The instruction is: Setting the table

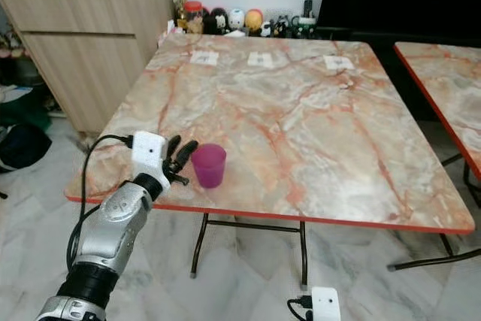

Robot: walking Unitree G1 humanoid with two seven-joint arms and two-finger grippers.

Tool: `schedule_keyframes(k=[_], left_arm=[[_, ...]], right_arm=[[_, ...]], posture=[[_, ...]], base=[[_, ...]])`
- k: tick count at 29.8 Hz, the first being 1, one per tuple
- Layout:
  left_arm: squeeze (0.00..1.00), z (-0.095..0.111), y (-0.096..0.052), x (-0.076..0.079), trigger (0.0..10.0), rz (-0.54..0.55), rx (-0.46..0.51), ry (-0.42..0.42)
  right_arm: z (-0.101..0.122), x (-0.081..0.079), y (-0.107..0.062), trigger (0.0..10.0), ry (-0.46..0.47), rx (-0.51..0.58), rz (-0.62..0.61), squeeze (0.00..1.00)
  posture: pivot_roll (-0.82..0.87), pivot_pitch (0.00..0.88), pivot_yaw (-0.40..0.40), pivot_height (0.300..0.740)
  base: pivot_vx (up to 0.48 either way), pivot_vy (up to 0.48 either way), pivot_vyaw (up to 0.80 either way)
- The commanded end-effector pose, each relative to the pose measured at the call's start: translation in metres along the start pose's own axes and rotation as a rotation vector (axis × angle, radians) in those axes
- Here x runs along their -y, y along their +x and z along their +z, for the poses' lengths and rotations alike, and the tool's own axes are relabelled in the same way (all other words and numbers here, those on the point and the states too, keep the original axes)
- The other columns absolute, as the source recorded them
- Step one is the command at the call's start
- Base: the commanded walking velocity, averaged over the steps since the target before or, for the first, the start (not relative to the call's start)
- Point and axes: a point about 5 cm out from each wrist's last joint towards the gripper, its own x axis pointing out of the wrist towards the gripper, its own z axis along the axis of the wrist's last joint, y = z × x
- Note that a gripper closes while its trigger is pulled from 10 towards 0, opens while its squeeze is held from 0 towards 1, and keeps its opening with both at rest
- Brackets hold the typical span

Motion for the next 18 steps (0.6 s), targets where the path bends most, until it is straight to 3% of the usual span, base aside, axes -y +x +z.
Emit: schedule_keyframes(k=[1, 5, 6, 7, 8, 11, 12, 17, 18], left_arm=[[0.00, 0.003, 0.005, 0.005, 10.0, -0.013, -0.035, -0.006], [0.00, 0.016, 0.014, 0.004, 10.0, 0.033, -0.041, -0.027], [0.37, 0.025, 0.017, -0.001, 10.0, 0.063, -0.021, -0.029], [0.37, 0.025, 0.017, -0.001, 10.0, 0.063, -0.021, -0.029], [1.00, 0.029, 0.018, -0.005, 10.0, 0.082, -0.018, -0.025], [1.00, 0.033, 0.019, -0.015, 10.0, 0.130, -0.057, -0.029], [1.00, 0.035, 0.018, -0.018, 10.0, 0.144, -0.077, -0.066], [1.00, 0.045, 0.015, -0.012, 10.0, 0.031, -0.118, -0.086], [0.00, 0.047, 0.013, -0.009, 10.0, -0.024, -0.142, -0.066]], right_arm=[[0.002, -0.001, 0.000, 10.0, -0.006, 0.012, 0.003, 0.00], [0.002, -0.002, 0.000, 10.0, -0.009, 0.010, 0.002, 0.00], [0.003, -0.002, 0.000, 10.0, -0.005, 0.014, 0.001, 0.00], [0.003, -0.002, 0.000, 10.0, -0.005, 0.014, 0.001, 0.00], [0.003, -0.002, 0.000, 10.0, -0.002, 0.018, -0.001, 0.00], [0.006, -0.002, 0.001, 10.0, 0.007, 0.030, -0.004, 0.00], [0.006, -0.002, 0.001, 10.0, 0.007, 0.031, -0.004, 0.00], [0.007, -0.004, 0.001, 10.0, 0.010, 0.036, -0.005, 0.00], [0.007, -0.004, 0.001, 10.0, 0.010, 0.037, -0.005, 0.00]], posture=[[0.09, 0.012, -0.035, 0.740], [0.09, 0.007, -0.034, 0.740], [0.09, 0.007, -0.034, 0.740], [0.09, 0.007, -0.034, 0.740], [0.09, 0.007, -0.033, 0.740], [0.09, 0.001, -0.028, 0.740], [0.09, 0.000, -0.027, 0.740], [0.09, 0.000, -0.027, 0.740], [0.10, 0.000, -0.027, 0.740]], base=[[0.000, 0.000, 0.00], [0.000, 0.000, 0.00], [0.000, 0.000, 0.00], [0.000, 0.000, 0.00], [0.000, 0.000, 0.00], [0.000, 0.000, 0.00], [0.000, 0.000, 0.00], [0.000, 0.000, 0.00], [0.000, 0.000, 0.00]])
